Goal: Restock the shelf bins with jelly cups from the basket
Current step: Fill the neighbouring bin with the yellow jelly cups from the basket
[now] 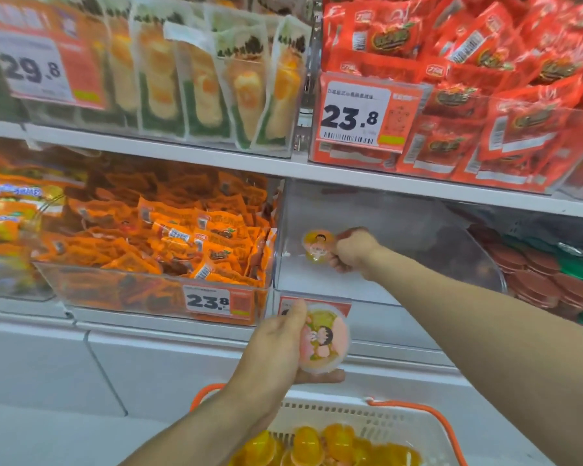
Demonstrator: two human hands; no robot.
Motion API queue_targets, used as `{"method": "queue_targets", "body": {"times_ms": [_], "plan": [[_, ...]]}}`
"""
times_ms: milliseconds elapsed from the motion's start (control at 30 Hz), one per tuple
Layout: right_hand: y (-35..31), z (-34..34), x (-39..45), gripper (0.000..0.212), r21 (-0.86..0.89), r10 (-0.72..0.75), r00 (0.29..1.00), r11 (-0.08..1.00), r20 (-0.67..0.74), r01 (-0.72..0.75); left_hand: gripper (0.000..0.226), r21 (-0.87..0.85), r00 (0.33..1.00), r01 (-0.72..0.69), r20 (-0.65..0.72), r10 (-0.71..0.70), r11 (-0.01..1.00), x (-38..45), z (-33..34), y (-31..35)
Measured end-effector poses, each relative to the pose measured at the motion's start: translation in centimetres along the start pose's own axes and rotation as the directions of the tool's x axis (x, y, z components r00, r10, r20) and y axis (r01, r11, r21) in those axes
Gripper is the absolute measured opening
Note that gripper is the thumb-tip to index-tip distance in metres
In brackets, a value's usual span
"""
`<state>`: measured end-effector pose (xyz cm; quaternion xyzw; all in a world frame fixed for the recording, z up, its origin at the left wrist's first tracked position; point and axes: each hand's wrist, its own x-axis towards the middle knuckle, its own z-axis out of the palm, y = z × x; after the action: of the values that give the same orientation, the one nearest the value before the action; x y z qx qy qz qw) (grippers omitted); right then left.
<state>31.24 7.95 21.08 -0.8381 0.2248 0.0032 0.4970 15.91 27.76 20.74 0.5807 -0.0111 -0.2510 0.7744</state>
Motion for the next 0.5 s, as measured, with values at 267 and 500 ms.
{"method": "queue_targets", "body": {"times_ms": [267,500], "plan": [[0.8,4.6,6.8,0.017,-0.087,0.027,0.995,0.996,-0.101,-0.036,0.058,0.045,0.983,0.057,-0.176,-0.049,0.997,0.7,-1.5,-0.7],[-0.4,5.3,7.9,0.025,-0.24,-0.03,0.992,0.971,-0.119,0.001,0.042,-0.009,0.974,0.152,-0.17,-0.151,0.988,-0.3,-0.5,1.6]]}}
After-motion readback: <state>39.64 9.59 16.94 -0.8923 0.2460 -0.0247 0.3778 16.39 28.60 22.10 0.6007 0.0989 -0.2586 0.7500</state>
